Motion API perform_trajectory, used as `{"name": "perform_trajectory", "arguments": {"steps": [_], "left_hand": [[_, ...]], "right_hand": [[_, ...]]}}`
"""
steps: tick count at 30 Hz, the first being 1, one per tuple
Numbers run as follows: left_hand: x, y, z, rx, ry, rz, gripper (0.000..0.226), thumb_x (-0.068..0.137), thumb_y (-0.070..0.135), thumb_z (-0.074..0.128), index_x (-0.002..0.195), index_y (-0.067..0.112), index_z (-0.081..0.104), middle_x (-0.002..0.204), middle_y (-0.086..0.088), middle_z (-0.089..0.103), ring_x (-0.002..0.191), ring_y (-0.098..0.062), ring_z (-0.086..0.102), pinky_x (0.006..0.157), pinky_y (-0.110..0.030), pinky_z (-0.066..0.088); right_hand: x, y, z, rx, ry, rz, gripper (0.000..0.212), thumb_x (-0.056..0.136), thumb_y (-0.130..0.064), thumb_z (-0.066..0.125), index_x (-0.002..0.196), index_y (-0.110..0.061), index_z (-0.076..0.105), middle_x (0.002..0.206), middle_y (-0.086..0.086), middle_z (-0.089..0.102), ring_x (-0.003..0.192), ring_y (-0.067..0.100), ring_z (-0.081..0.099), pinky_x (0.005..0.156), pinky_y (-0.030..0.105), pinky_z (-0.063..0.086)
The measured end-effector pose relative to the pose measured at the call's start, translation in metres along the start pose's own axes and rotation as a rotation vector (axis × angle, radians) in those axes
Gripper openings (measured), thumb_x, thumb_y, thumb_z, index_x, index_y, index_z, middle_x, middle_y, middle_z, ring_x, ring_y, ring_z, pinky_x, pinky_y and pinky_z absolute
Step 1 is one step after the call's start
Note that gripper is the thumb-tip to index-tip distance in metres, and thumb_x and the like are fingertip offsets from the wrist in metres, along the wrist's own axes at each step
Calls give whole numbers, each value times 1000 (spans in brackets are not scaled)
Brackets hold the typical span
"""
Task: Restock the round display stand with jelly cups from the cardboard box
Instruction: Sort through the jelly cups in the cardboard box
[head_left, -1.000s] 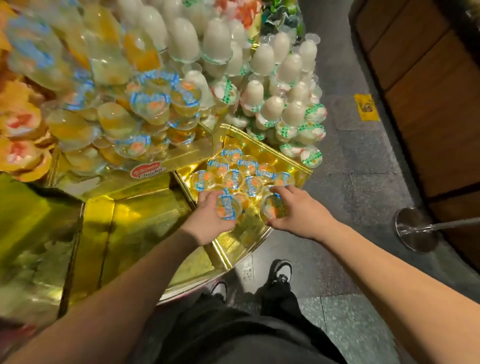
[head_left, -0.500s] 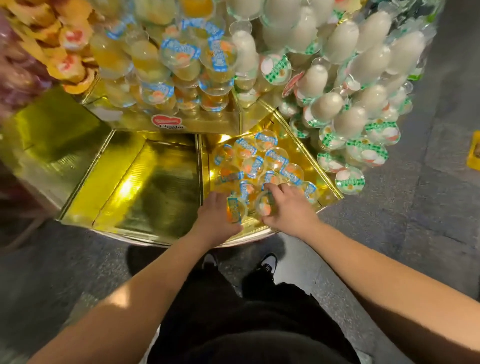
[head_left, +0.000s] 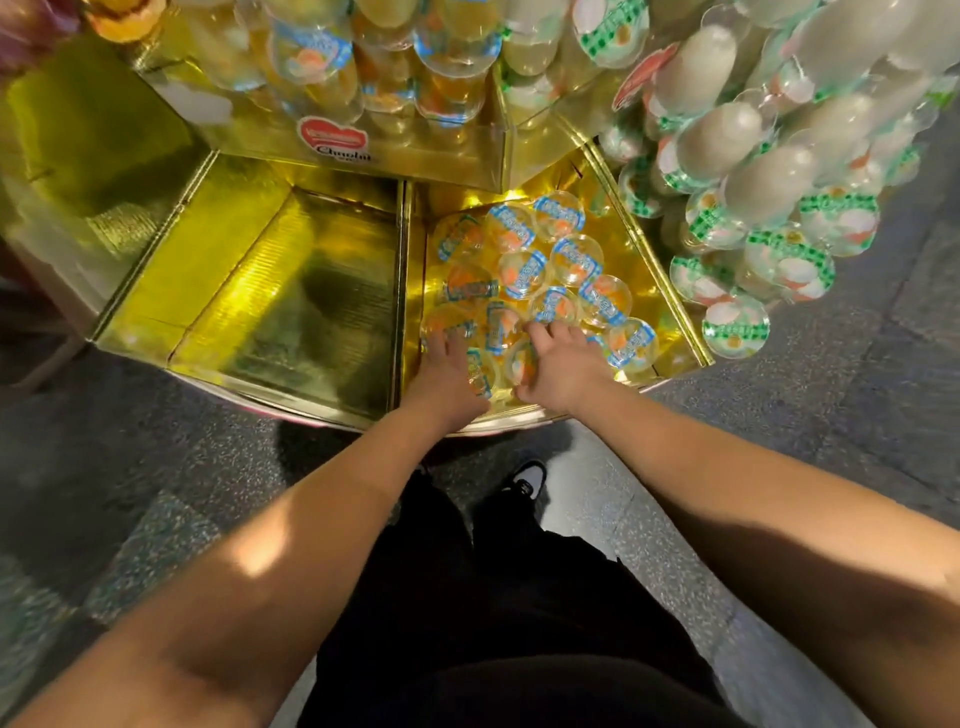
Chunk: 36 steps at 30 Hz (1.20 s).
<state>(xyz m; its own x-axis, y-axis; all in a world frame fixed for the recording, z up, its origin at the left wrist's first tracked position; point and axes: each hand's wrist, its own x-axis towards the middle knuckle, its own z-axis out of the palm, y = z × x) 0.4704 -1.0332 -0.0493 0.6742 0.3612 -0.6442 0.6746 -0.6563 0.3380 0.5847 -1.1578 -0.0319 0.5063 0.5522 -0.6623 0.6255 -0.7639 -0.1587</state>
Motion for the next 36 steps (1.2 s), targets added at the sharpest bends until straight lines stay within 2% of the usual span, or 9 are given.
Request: {"name": "perform_trajectory", "arguments": {"steps": [4,14,19,23,29,32,36], "left_hand": [[4,-3,12,17,-27,-15,105,82,38,77,154,7,7,161,-16,-8,147,-36,18,117,-41,25],[15,-10,18,89,26,47,100,78,42,81,148,4,20,148,-20,17,134,-37,35,112,-41,33],[19,-15,18,147,-4,54,102,81,46,77,151,7,15,151,-20,13,136,-37,32,111,-46,37],[19,-14,17,233,0,75,101,81,51,74,152,10,14,151,-20,15,134,-37,32,104,-49,42],[18,-13,15,291,-23,90,100,84,53,71,153,10,12,151,-19,15,134,-36,33,103,-47,42],[18,-14,12,310,-25,107,96,85,51,70,152,9,15,149,-19,19,131,-35,36,101,-46,43],[16,-14,11,316,-31,102,99,84,54,70,153,11,14,151,-17,18,135,-36,32,103,-47,42]], "right_hand": [[5,-5,8,-61,10,29,83,88,-49,63,151,-18,20,150,10,30,142,30,27,112,46,27],[15,-10,25,-134,51,65,79,86,-48,65,145,-15,25,147,7,29,139,27,26,110,45,25],[19,-12,27,-143,57,64,77,87,-47,65,144,-15,25,147,8,29,138,28,26,110,46,26],[20,-15,27,-172,41,66,83,84,-52,68,144,-16,23,147,8,27,139,29,25,110,47,25],[18,-13,25,-164,26,62,88,83,-56,68,148,-19,20,149,8,26,141,29,23,112,48,23],[18,-11,25,-158,44,43,86,84,-56,67,148,-20,22,149,8,28,140,29,25,111,48,24],[17,-13,26,-163,66,29,83,84,-57,65,146,-19,24,147,8,32,137,29,29,108,47,26]]}}
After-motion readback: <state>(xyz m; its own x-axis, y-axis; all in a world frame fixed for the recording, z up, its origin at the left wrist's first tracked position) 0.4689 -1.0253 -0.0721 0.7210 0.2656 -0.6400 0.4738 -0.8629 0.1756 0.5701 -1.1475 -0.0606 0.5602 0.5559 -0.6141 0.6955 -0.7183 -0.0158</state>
